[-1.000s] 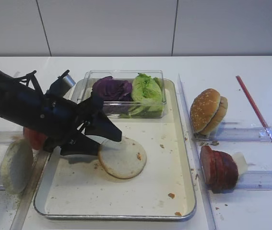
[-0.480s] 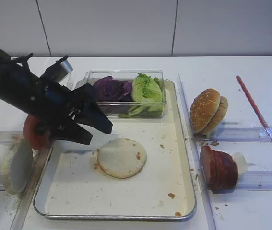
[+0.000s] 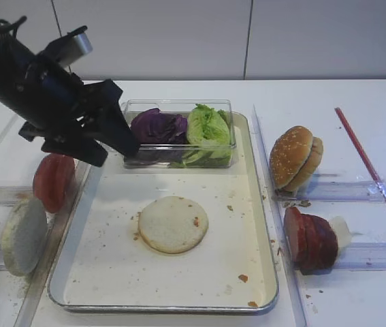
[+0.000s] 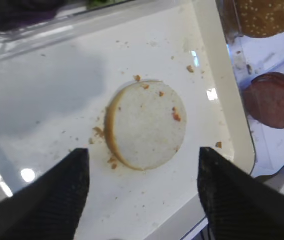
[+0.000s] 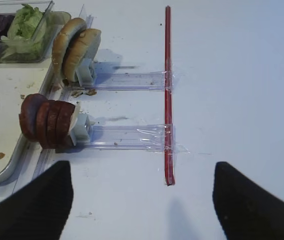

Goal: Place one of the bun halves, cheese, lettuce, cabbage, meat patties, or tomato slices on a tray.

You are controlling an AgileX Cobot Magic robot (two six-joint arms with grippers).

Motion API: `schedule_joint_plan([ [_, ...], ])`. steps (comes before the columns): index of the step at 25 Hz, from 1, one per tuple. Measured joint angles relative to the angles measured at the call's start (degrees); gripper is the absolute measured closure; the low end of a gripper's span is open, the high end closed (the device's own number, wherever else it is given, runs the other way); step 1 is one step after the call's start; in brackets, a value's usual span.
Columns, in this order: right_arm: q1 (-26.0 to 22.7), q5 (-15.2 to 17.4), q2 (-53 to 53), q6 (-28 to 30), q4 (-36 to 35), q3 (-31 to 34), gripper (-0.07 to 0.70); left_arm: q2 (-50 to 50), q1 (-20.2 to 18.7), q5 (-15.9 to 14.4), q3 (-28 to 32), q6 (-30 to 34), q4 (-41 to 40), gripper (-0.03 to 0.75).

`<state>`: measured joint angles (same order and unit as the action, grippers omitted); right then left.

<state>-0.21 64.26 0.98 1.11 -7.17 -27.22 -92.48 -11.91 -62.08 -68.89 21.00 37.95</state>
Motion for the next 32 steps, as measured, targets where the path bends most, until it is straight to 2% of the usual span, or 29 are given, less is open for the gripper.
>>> schedule_joint_plan([
  [5,0.0,0.0,0.0,0.0,0.0,0.0,0.059,2.94,0.0,-1.88,-3.18,-5.31,-10.14,0.287],
  [10,0.0,0.0,0.0,0.0,0.0,0.0,0.059,5.83,0.0,-4.81,-3.56,-8.78,-18.09,0.287],
  [15,0.0,0.0,0.0,0.0,0.0,0.0,0.059,8.34,0.0,-7.35,-3.56,-14.96,-28.69,0.287],
  [25,0.0,-0.11,0.0,0.0,0.0,0.0,0.059,11.27,0.11,-8.59,-3.56,-19.83,-39.65,0.287],
  [28,0.0,-0.11,0.0,0.0,0.0,0.0,0.059,11.69,1.9,-8.59,-3.56,-20.2,-40.16,0.287],
  [32,0.0,-0.11,0.0,0.0,0.0,0.0,0.059,14.33,6.6,-8.59,-1.47,-20.2,-39.94,0.287],
])
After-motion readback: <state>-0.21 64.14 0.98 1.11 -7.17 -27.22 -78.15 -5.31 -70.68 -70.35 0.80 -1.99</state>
